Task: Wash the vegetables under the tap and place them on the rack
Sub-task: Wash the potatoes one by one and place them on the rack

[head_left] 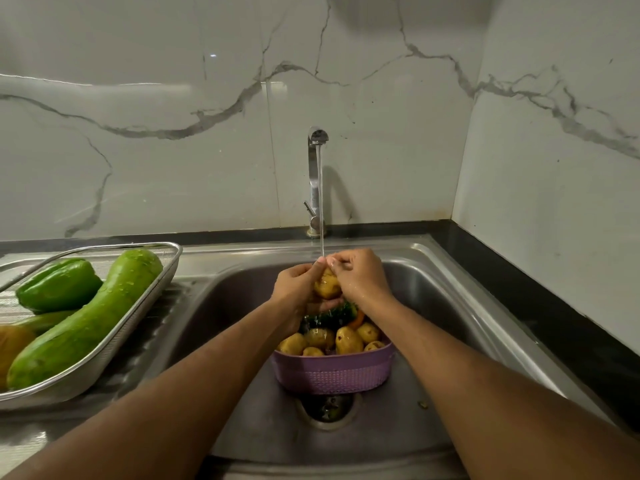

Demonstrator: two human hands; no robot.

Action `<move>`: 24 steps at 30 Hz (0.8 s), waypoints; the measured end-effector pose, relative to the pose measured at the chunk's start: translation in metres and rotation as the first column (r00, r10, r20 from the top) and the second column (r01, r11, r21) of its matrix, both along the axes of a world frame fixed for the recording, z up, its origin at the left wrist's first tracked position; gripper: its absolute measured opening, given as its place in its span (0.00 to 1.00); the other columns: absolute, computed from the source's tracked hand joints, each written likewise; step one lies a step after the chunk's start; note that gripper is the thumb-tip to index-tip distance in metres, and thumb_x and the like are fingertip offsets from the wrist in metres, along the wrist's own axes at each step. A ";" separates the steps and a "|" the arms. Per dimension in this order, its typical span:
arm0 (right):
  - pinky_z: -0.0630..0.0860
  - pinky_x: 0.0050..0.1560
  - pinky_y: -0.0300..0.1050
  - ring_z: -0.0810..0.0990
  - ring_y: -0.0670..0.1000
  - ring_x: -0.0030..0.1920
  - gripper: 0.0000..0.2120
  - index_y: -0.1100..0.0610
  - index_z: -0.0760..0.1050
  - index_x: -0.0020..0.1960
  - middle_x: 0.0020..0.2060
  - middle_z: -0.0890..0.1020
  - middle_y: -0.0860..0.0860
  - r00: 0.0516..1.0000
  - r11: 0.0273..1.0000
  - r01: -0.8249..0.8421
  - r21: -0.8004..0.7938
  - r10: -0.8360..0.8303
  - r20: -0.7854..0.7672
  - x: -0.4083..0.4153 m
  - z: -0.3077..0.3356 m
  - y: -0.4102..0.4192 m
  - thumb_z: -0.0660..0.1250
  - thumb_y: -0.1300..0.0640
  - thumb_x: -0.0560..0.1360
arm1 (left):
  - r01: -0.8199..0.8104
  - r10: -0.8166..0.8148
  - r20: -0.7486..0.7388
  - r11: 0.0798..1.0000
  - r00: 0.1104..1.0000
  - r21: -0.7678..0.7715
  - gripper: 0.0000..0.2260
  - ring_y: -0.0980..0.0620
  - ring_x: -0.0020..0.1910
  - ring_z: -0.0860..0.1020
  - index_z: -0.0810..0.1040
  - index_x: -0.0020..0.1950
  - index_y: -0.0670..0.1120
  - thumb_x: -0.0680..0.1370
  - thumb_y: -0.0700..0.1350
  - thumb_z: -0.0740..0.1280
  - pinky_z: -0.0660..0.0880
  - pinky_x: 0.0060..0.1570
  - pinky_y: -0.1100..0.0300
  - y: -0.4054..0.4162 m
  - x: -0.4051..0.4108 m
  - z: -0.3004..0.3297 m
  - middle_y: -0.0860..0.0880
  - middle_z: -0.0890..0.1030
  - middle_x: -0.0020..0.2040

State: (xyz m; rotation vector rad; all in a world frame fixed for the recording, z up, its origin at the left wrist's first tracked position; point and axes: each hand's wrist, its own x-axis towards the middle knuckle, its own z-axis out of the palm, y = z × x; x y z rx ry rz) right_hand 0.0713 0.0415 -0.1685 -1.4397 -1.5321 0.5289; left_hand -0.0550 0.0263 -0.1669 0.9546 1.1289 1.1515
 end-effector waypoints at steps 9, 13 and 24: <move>0.81 0.45 0.37 0.82 0.47 0.51 0.15 0.55 0.78 0.68 0.57 0.83 0.51 0.999 0.998 -0.037 -0.054 0.036 -0.034 -0.010 -0.002 -0.005 0.67 0.52 0.83 | 0.011 0.015 -0.292 0.996 0.956 0.087 0.18 0.53 0.23 0.78 0.78 0.59 0.43 0.88 0.53 0.53 0.71 0.21 0.65 0.007 0.003 -0.006 0.47 0.82 0.30; 0.71 0.41 0.31 0.78 0.44 0.50 0.14 0.56 0.80 0.66 0.56 0.84 0.51 0.995 0.996 0.087 0.023 -0.085 -0.061 -0.018 -0.001 -0.006 0.64 0.52 0.84 | 0.059 0.036 -0.394 0.972 0.918 0.227 0.20 0.50 0.36 0.83 0.79 0.61 0.45 0.88 0.55 0.51 0.82 0.45 0.53 0.011 0.003 -0.014 0.45 0.84 0.41; 0.81 0.51 0.48 0.82 0.51 0.50 0.12 0.54 0.80 0.55 0.48 0.83 0.51 0.932 0.983 0.055 -0.176 -0.114 -0.344 -0.020 -0.002 -0.002 0.59 0.51 0.85 | 0.139 0.044 -0.525 0.943 0.850 0.303 0.21 0.51 0.55 0.80 0.68 0.66 0.47 0.86 0.62 0.51 0.79 0.59 0.49 0.002 0.009 -0.012 0.50 0.79 0.54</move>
